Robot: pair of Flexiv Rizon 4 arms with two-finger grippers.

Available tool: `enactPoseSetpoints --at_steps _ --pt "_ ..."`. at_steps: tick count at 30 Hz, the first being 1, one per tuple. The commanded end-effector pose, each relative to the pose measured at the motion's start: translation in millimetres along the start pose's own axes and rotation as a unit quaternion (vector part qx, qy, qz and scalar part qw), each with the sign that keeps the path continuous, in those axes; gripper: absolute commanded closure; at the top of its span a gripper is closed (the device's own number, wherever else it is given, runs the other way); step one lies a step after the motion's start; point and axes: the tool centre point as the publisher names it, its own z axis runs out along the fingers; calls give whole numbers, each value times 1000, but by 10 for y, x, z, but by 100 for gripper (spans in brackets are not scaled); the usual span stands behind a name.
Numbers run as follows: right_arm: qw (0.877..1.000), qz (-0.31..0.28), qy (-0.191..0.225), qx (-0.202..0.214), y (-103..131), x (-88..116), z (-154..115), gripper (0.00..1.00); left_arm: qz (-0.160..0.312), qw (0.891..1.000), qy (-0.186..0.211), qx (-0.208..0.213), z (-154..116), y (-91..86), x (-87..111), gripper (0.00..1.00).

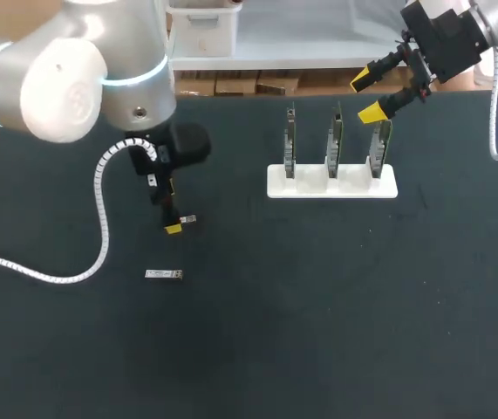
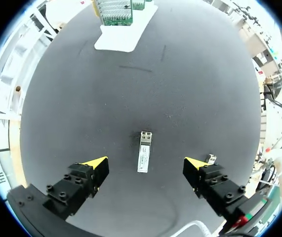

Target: Pick up the optical module with the left hand, and insert it into the network port with the right hand.

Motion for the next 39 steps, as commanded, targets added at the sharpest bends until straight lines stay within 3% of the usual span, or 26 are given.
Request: enactPoseSetpoints --at_steps 1,39 --pt "1000 -1 -1 2 15 4 1 0 0 1000 -6 -3 11 -20 60 0" --pt "1000 -1 -1 2 15 4 1 0 31 999 33 -22 126 -16 72 0"
